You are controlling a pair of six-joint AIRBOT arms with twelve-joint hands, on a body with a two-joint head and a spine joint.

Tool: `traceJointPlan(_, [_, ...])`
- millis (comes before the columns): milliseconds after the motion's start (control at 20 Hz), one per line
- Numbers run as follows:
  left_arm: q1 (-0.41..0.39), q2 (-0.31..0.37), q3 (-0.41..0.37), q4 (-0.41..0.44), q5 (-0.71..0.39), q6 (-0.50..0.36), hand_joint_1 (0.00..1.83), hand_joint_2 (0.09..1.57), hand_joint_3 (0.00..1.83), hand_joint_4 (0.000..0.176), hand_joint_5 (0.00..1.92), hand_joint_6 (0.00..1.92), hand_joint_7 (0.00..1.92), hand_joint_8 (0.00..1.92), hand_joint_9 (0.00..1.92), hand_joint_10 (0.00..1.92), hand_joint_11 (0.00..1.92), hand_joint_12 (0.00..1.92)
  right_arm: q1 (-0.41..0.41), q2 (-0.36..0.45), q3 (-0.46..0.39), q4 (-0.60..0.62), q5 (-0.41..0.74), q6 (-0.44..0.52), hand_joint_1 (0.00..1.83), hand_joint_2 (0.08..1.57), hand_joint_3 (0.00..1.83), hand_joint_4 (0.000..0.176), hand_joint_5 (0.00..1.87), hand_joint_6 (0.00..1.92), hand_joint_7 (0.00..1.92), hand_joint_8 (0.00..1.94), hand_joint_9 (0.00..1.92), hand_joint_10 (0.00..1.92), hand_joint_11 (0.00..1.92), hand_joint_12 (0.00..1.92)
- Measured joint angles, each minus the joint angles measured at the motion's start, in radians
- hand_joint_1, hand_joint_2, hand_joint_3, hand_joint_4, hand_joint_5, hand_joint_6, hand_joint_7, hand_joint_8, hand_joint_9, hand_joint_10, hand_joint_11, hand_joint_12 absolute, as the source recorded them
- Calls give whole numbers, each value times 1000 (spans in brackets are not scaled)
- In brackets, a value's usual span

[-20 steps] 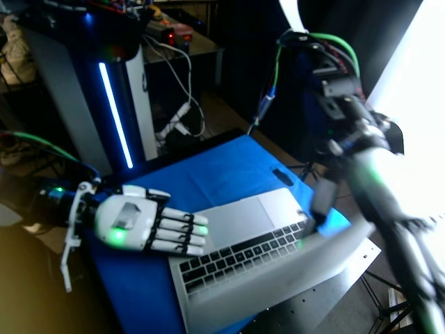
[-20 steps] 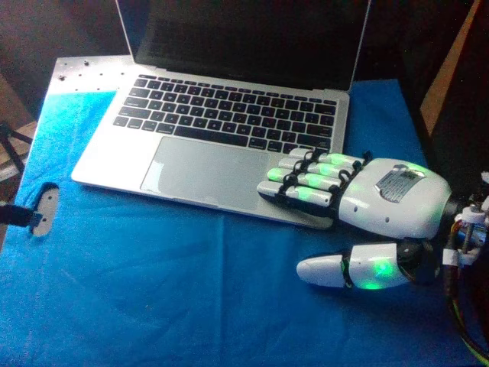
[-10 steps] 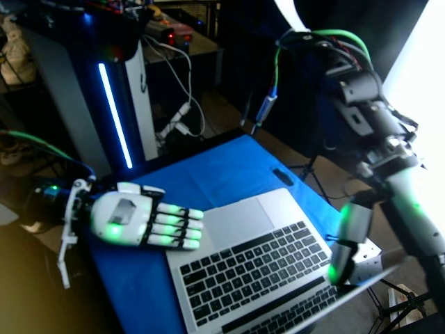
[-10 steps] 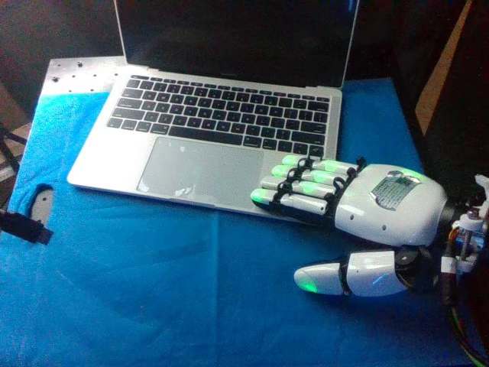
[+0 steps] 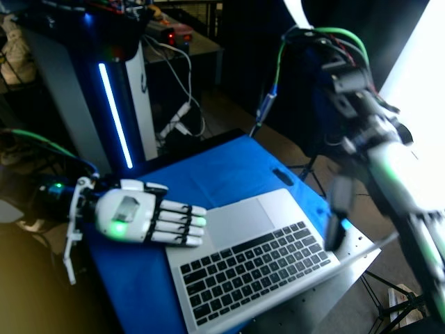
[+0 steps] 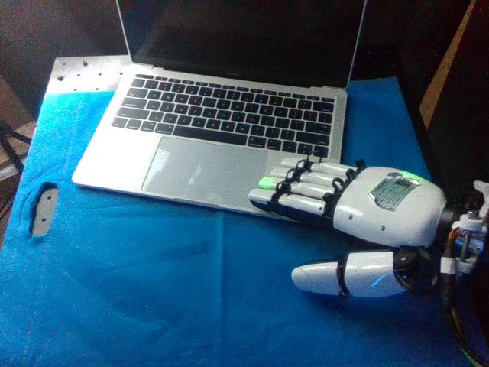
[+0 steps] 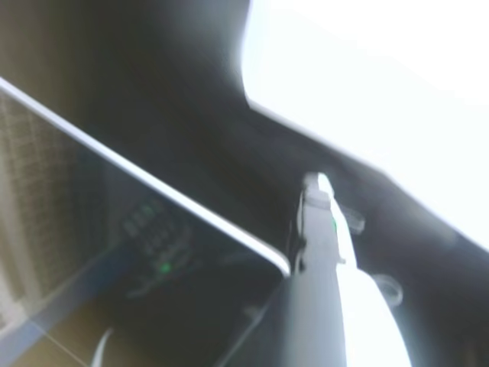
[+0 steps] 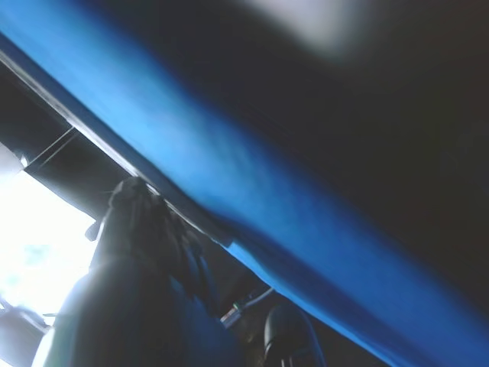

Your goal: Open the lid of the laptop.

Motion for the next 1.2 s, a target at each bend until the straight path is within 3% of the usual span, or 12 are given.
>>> traceJointPlan(100, [0,74,-96,4,-128,0,613,1012,0,131,17,1,0,0,0,0,0,0,0,12,-8,37,0,3,0,1302,1,0,26,9,11,4,0,0,0,0])
traceJointPlan(350, [159,233,-268,-89,-394,-1,760,977,0,148,19,5,0,0,0,0,0,0,-38,126,-42,182,134,6,0,1253,0,0,7,3,10,4,6,2,16,6])
traceJointPlan(450, [275,287,-332,-141,-488,-27,757,939,0,95,47,11,0,0,0,0,0,0,-82,193,-72,281,295,6,0,1247,0,53,16,6,0,0,4,2,20,8])
traceJointPlan(500, [342,315,-366,-156,-553,-65,745,989,7,85,62,13,0,0,0,0,0,0,-106,214,-89,326,372,5,60,1267,3,35,1,0,0,0,0,0,5,2])
traceJointPlan(600, [484,375,-457,-173,-690,-118,688,965,0,105,81,11,43,10,18,4,0,0,-157,244,-126,383,522,6,276,1250,0,84,0,0,2,1,0,0,0,0])
traceJointPlan(700, [652,415,-541,-233,-828,-134,707,943,0,67,59,0,0,0,0,0,0,0,-201,262,-160,428,659,-4,272,1162,0,90,0,0,11,4,4,2,33,14])
traceJointPlan(750, [726,420,-562,-267,-893,-172,478,1020,5,65,26,0,12,1,9,1,0,0,-221,277,-179,459,714,-19,406,1097,0,130,0,0,39,1,39,2,35,8])
traceJointPlan(800, [806,420,-574,-298,-974,-238,454,1002,0,83,47,10,32,8,31,8,12,5,-246,306,-201,489,781,-38,462,1080,0,119,0,0,7,0,18,0,5,0])
traceJointPlan(850, [858,425,-592,-335,-1028,-266,394,1031,1,24,63,6,59,7,82,0,0,275,-254,332,-216,509,821,-56,541,1049,0,117,65,8,71,7,60,6,8,3])
traceJointPlan(900, [914,437,-627,-383,-1111,-274,277,1017,0,7,48,1,45,2,55,0,0,215,-255,351,-226,519,871,-76,554,1059,1,107,79,5,80,3,62,3,50,18])
traceJointPlan(1000, [1019,448,-679,-436,-1260,-275,325,1138,22,29,63,11,0,0,0,0,0,1,-260,363,-243,533,944,-98,557,1060,1,65,106,11,74,3,72,9,68,22])
traceJointPlan(1200, [1122,463,-739,-485,-1347,-295,303,1162,10,57,114,11,31,4,0,0,0,0,-280,371,-280,524,961,-119,486,1073,4,62,47,1,7,0,10,0,12,2])
